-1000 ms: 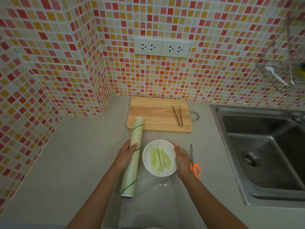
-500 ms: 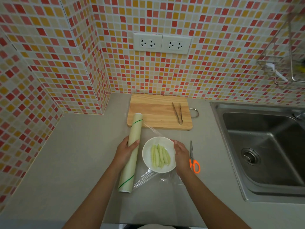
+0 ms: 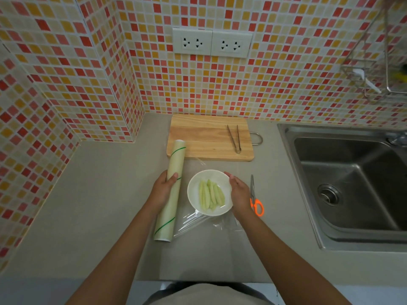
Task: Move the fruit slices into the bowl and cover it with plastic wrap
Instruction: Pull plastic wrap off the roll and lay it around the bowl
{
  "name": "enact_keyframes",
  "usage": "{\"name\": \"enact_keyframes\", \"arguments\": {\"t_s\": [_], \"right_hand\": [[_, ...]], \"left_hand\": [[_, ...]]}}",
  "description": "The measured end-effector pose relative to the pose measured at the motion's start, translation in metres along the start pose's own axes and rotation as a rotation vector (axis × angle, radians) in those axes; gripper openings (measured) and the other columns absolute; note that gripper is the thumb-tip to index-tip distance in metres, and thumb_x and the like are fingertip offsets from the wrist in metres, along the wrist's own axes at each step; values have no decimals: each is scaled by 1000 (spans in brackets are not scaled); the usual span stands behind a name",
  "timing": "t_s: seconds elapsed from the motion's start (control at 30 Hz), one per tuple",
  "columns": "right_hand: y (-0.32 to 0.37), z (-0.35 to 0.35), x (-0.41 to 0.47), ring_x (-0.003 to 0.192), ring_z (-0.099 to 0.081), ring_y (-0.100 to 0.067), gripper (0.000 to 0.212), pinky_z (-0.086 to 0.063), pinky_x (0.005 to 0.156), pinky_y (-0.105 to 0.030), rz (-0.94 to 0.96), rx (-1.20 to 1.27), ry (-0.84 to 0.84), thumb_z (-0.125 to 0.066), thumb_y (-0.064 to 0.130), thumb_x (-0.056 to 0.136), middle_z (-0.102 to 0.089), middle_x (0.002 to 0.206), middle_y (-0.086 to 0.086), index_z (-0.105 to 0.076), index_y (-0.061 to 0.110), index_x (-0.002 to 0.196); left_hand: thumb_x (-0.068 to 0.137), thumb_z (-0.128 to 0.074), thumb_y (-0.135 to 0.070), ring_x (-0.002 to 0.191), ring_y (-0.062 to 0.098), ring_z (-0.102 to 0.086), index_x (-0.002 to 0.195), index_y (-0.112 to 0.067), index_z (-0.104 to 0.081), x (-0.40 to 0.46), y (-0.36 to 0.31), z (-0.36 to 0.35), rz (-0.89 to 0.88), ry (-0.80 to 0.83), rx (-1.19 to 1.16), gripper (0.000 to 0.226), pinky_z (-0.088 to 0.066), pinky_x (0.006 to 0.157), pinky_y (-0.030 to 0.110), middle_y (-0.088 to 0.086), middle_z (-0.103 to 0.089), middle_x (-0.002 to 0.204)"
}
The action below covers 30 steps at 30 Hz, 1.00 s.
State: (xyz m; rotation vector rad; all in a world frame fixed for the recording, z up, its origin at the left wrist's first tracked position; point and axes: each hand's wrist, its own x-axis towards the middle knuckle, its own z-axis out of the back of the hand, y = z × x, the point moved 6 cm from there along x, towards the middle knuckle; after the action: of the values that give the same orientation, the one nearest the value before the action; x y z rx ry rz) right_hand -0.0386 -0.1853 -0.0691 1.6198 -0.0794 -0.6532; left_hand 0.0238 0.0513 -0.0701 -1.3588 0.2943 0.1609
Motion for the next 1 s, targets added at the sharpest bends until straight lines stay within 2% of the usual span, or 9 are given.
{"name": "enact_keyframes", "arguments": {"t_s": [0.17,0.27,0.43,0.5,0.57,0.67,0.73,0.8,1.0], "right_hand": [[-5,1,2,77,-64,-17,31,-53,68,-29,-71,27,-20,-44,21,99,-69,86,-4,-71,23,82],[-7,3,3,82,-60,-23,30,-49,71,-32,-75,2,-53,-47,23,98,-65,89,-11,-68,5,87],[-2,9,5,92,-60,-24,17,-48,77,-31,-54,-27,-116,-54,19,94,-62,111,-15,-66,8,90],[0,12,6,91,-60,-22,12,-49,72,-29,-49,-18,-117,-57,16,93,-62,117,-16,-67,9,91],[0,13,4,83,-61,-21,16,-50,63,-26,-61,-7,-104,-57,18,93,-65,113,-19,-67,6,93],[-1,12,2,80,-60,-23,28,-49,70,-31,-68,-18,-76,-54,20,95,-65,106,-29,-66,-5,92],[0,12,0,76,-60,-20,29,-50,65,-26,-56,-22,-62,-53,19,95,-66,101,-30,-66,-7,95],[4,12,-1,75,-64,-16,23,-52,58,-16,-40,-2,-59,-56,16,94,-70,101,-19,-70,-1,101],[12,12,0,93,-67,-25,24,-54,85,-39,24,-99,-51,-56,16,94,-72,103,-14,-73,4,105]], "left_hand": [[97,-52,-29,101,24,-61,122,-9,-58,-1,1,0,16,-1,4,33,-45,87,35,11,-65,115],[97,-52,-31,99,25,-61,122,-9,-59,-1,2,1,24,0,12,33,-45,83,34,11,-66,114],[97,-52,-33,94,20,-60,121,-10,-59,-2,1,2,26,-1,26,35,-45,76,31,9,-66,111],[97,-52,-33,91,18,-59,120,-9,-60,-3,1,2,22,-13,36,34,-44,70,28,7,-65,108],[97,-52,-33,89,18,-59,118,-9,-60,-4,1,2,26,-26,32,34,-43,69,27,5,-64,104],[97,-52,-32,89,18,-58,118,-8,-59,-6,1,0,33,-27,14,33,-43,70,29,4,-63,102],[97,-52,-32,89,17,-58,118,-8,-59,-8,0,-1,32,-30,17,33,-43,69,26,3,-63,102],[97,-51,-32,89,14,-58,118,-11,-60,-8,0,0,30,-40,19,31,-42,68,21,2,-64,105],[96,-52,-34,83,13,-58,106,-15,-63,-7,-1,3,9,-46,32,24,-43,68,26,-2,-64,93]]}}
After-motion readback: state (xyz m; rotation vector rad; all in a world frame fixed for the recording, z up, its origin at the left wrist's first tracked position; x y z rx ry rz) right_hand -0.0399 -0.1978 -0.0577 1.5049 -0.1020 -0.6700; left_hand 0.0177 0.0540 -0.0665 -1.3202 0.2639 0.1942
